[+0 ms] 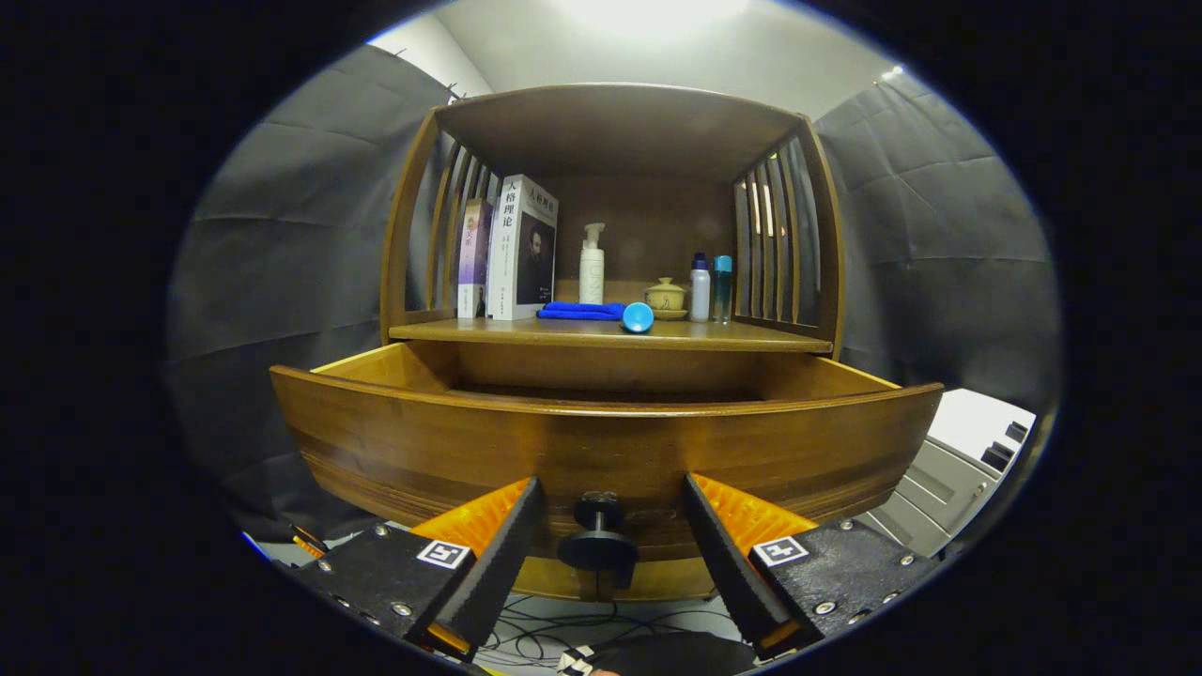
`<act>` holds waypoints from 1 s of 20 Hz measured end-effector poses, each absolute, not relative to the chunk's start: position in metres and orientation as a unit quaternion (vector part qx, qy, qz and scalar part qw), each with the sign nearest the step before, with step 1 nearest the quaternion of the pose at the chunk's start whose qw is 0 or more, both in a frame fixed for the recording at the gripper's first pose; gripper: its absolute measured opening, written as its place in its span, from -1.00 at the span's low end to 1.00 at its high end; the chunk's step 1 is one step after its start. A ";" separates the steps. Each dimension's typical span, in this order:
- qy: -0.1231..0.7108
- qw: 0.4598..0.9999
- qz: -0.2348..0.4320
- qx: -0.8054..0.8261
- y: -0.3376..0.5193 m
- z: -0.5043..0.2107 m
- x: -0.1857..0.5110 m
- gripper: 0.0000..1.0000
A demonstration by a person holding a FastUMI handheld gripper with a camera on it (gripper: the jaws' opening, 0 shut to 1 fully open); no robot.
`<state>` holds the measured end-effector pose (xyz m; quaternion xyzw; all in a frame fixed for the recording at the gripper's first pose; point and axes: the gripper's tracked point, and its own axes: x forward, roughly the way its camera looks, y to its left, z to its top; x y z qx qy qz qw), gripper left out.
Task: Pull open the drawer, take out the items inside it, and place them on the countertop above the cabinet.
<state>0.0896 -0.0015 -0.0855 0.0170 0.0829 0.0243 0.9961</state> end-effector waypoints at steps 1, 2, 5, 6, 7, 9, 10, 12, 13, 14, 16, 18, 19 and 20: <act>0.081 0.996 0.025 0.017 -0.002 -0.085 0.094 0.87; 0.079 0.996 0.025 0.020 -0.002 -0.083 0.097 0.87; 0.076 0.996 0.027 0.026 -0.002 -0.083 0.104 0.87; 0.066 0.997 0.026 0.027 -0.002 -0.078 0.107 0.87; 0.072 0.997 0.027 0.029 -0.002 -0.083 0.109 0.87; 0.069 0.997 0.027 0.027 -0.002 -0.081 0.113 0.87; 0.067 0.997 0.026 0.028 -0.002 -0.080 0.116 0.87; 0.068 0.997 0.027 0.028 -0.001 -0.081 0.121 0.87; 0.069 0.997 0.027 0.029 -0.001 -0.081 0.123 0.87; 0.071 0.997 0.026 0.031 -0.001 -0.081 0.126 0.87; 0.074 0.997 0.026 0.029 -0.001 -0.081 0.133 0.87; 0.074 0.996 0.026 0.029 0.000 -0.082 0.141 0.88; 0.074 0.996 0.026 0.029 0.000 -0.082 0.144 0.88; 0.074 0.997 0.026 0.029 0.000 -0.082 0.147 0.88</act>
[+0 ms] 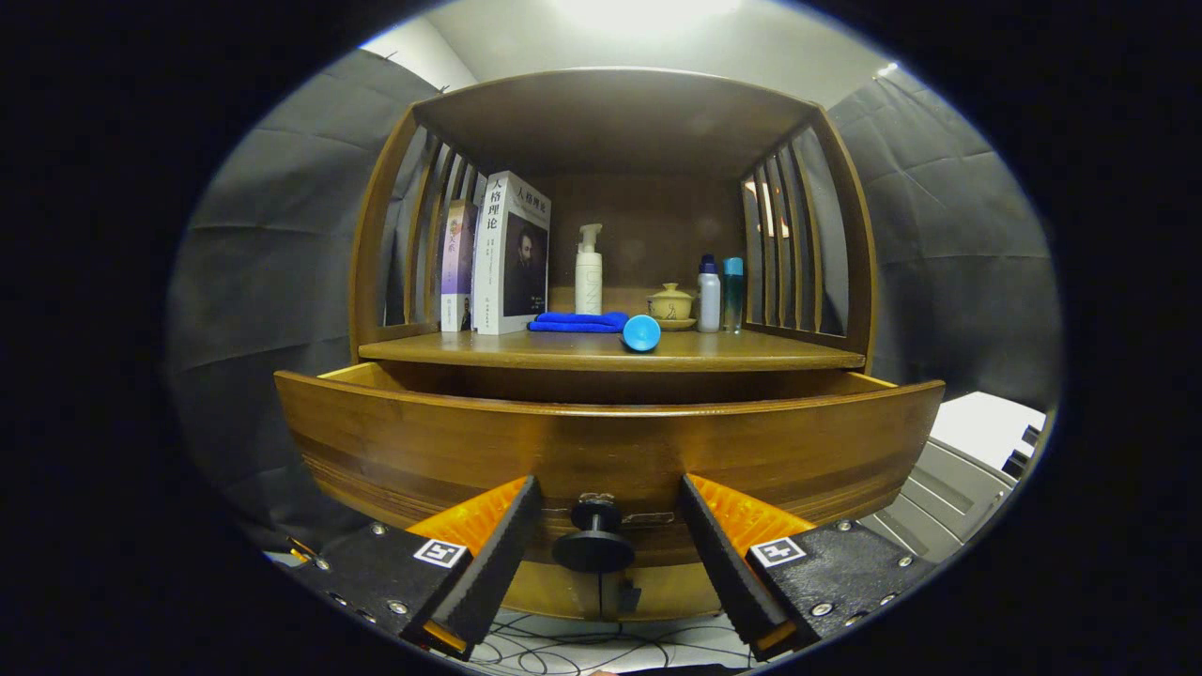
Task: Pull open the drawer, take out the items inside it, and place them on the countertop above the cabinet.
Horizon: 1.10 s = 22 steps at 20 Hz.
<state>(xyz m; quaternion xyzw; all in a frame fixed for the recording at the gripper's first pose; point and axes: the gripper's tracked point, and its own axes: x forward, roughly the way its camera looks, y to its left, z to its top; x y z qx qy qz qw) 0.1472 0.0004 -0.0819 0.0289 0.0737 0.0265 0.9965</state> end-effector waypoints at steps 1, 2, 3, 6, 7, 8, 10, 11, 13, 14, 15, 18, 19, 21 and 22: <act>0.073 0.997 0.027 0.029 0.001 -0.082 0.151 0.88; 0.072 0.997 0.026 0.032 0.000 -0.083 0.154 0.88; 0.072 0.997 0.026 0.034 0.001 -0.082 0.158 0.89; 0.071 0.996 0.027 0.034 0.002 -0.083 0.166 0.88; 0.071 0.996 0.028 0.035 0.002 -0.083 0.170 0.88; 0.072 0.996 0.028 0.037 0.002 -0.083 0.173 0.88; 0.074 0.996 0.029 0.044 0.003 -0.083 0.180 0.88; 0.075 0.996 0.029 0.045 0.002 -0.083 0.183 0.88; 0.077 0.996 0.029 0.043 0.003 -0.084 0.188 0.88; 0.077 0.996 0.028 0.043 0.002 -0.084 0.190 0.88; 0.079 0.996 0.023 0.042 -0.002 -0.084 0.192 0.88; 0.076 0.995 0.022 0.057 -0.006 -0.084 0.200 0.89; 0.075 0.995 0.022 0.057 -0.007 -0.085 0.203 0.89; 0.077 0.996 0.023 0.048 -0.008 -0.086 0.207 0.89; 0.079 0.996 0.022 0.042 -0.009 -0.087 0.210 0.89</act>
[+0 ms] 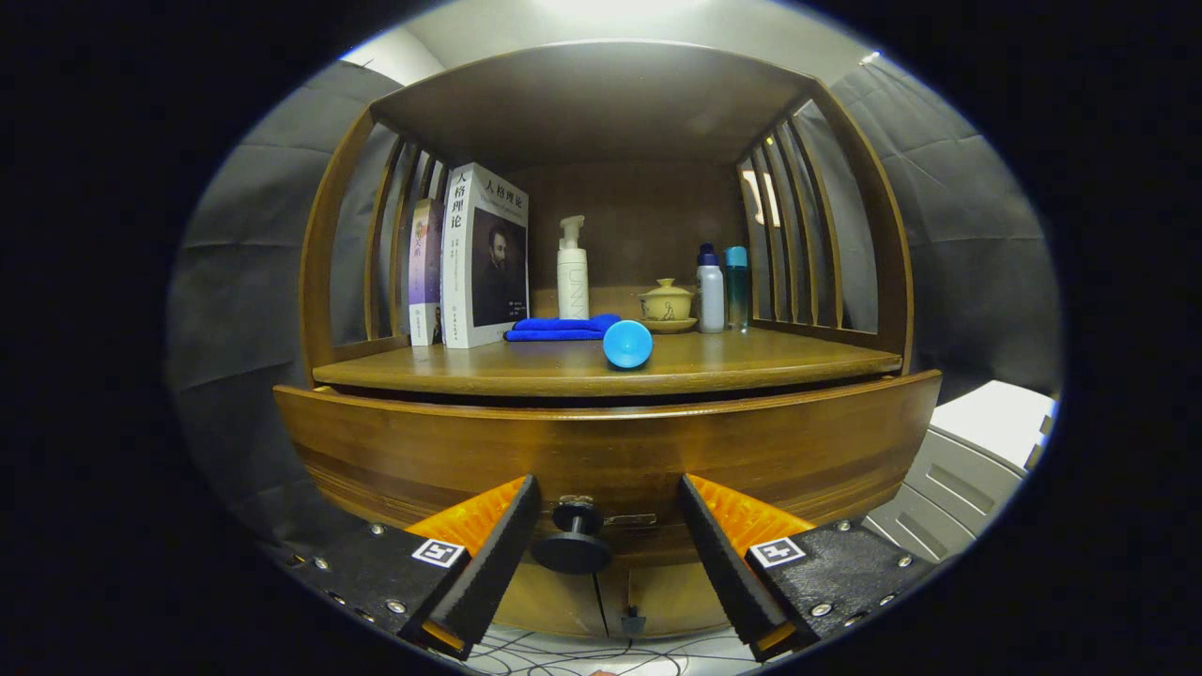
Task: Pull open the drawer, take out the items inside it, and place them on the countertop above the cabinet.
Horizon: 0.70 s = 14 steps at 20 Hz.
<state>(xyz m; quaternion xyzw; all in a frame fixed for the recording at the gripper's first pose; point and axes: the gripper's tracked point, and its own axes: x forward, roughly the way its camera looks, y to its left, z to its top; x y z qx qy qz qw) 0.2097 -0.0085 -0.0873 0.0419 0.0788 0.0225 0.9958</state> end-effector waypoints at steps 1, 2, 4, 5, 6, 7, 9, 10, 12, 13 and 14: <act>0.079 0.996 0.022 0.041 -0.008 -0.087 0.212 0.89; 0.079 0.996 0.022 0.043 -0.008 -0.087 0.214 0.89; 0.079 0.996 0.021 0.046 -0.008 -0.087 0.220 0.89; 0.080 0.995 0.021 0.047 -0.007 -0.088 0.222 0.89; 0.080 0.995 0.021 0.047 -0.008 -0.088 0.226 0.89; 0.081 0.995 0.021 0.048 -0.007 -0.088 0.229 0.89; 0.081 0.995 0.022 0.052 -0.007 -0.088 0.236 0.89; 0.082 0.995 0.021 0.054 -0.007 -0.088 0.238 0.89; 0.079 0.995 0.016 0.057 -0.008 -0.089 0.240 0.89; 0.076 0.995 0.014 0.058 -0.008 -0.088 0.241 0.89; 0.076 0.995 0.013 0.057 -0.007 -0.089 0.241 0.89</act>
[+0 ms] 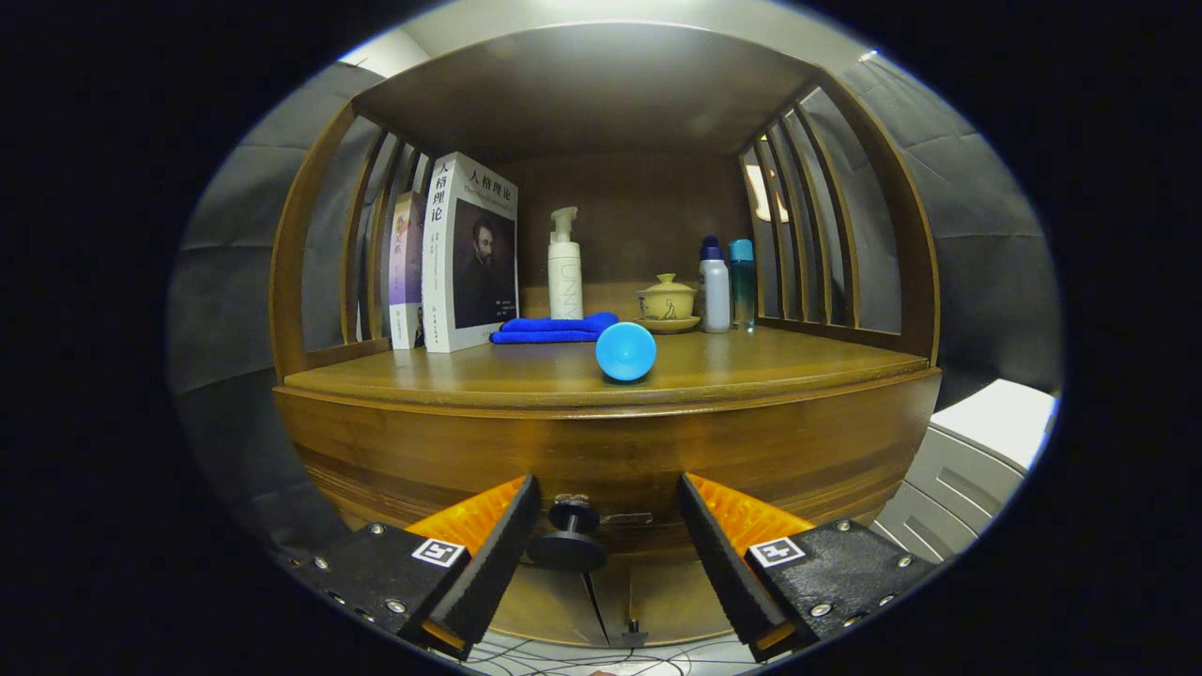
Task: Pull open the drawer, take out the items inside it, and place them on the countertop above the cabinet.
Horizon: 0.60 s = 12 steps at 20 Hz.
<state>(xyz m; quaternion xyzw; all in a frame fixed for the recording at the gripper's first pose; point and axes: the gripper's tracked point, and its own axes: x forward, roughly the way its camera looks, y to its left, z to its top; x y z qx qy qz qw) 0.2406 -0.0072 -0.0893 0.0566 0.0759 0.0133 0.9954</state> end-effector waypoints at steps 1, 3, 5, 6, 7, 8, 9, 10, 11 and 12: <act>0.073 0.996 0.012 0.057 -0.007 -0.088 0.242 0.89; 0.069 0.996 0.009 0.059 -0.006 -0.088 0.241 0.89; 0.076 0.996 0.010 0.054 -0.006 -0.086 0.240 0.87; 0.071 0.996 0.011 0.052 -0.007 -0.078 0.240 0.88; 0.064 0.997 0.011 0.051 -0.007 -0.069 0.240 0.88; 0.058 0.997 0.010 0.051 -0.009 -0.058 0.236 0.88; 0.050 0.998 0.008 0.049 -0.011 -0.047 0.231 0.88; 0.043 0.998 0.006 0.049 -0.013 -0.034 0.224 0.88; 0.036 0.998 0.003 0.050 -0.015 -0.024 0.217 0.87; 0.029 0.998 0.000 0.051 -0.016 -0.013 0.209 0.87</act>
